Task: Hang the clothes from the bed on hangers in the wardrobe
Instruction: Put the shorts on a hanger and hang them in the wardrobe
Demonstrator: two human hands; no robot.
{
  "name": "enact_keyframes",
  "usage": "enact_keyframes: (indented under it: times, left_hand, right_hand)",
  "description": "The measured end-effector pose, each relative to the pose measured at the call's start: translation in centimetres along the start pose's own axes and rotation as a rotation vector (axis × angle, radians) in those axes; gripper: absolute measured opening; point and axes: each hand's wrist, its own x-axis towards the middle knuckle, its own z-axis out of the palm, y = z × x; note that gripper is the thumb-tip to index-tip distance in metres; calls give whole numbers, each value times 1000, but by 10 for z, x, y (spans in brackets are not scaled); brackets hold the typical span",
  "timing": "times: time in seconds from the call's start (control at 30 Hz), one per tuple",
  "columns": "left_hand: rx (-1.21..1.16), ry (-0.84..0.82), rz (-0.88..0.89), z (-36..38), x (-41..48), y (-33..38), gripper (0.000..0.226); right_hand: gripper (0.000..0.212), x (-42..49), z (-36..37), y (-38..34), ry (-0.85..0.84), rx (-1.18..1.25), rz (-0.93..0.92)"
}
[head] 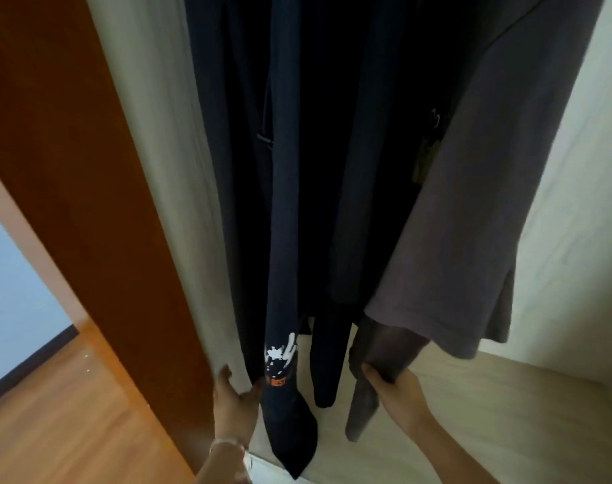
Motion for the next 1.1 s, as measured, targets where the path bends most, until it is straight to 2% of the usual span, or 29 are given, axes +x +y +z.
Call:
enact_keyframes:
  times: [0.07, 0.2, 0.3, 0.33, 0.4, 0.47, 0.53, 0.6, 0.73, 0.83, 1.0, 1.07, 1.1]
  left_hand:
    - [-10, -43, 146, 0, 14, 24, 82]
    - [-62, -340, 315, 12, 24, 65, 55]
    - [-42, -537, 375, 24, 23, 78, 47]
    - [-16, -513, 365, 27, 28, 82, 36]
    - [15, -332, 300, 32, 42, 92, 25]
    - [-74, -199, 242, 34, 56, 103, 21]
    - [-135, -145, 237, 32, 67, 110, 23]
    - [-134, -124, 249, 29, 71, 113, 24]
    - [-110, -237, 253, 24, 69, 106, 24]
    - [-182, -258, 236, 23, 62, 95, 20]
    - [-528, -341, 126, 13, 39, 60, 43]
    - [-499, -318, 77, 8, 26, 45, 72]
    - [-439, -322, 122, 6, 17, 37, 84]
  right_hand:
    - [22, 0, 2, -3, 11, 0, 14]
    - [19, 1, -1, -6, 74, -23, 44]
    - [15, 0, -6, -9, 57, -13, 71]
    - [18, 0, -8, -10, 42, -7, 92]
    - [19, 0, -10, -10, 30, -23, 123]
    - [16, 3, -11, -7, 72, -34, 110]
    - [14, 6, -11, -3, 127, -39, 84]
    - [13, 10, -10, -2, 179, -27, 87]
    - [21, 18, -5, 7, 227, -25, 113]
    - [27, 20, -2, 14, 230, -18, 120]
    - [23, 12, -6, 23, 223, -17, 127]
    - [27, 8, -8, 30, 207, -24, 145]
    - [27, 6, -10, 34, 197, -29, 156]
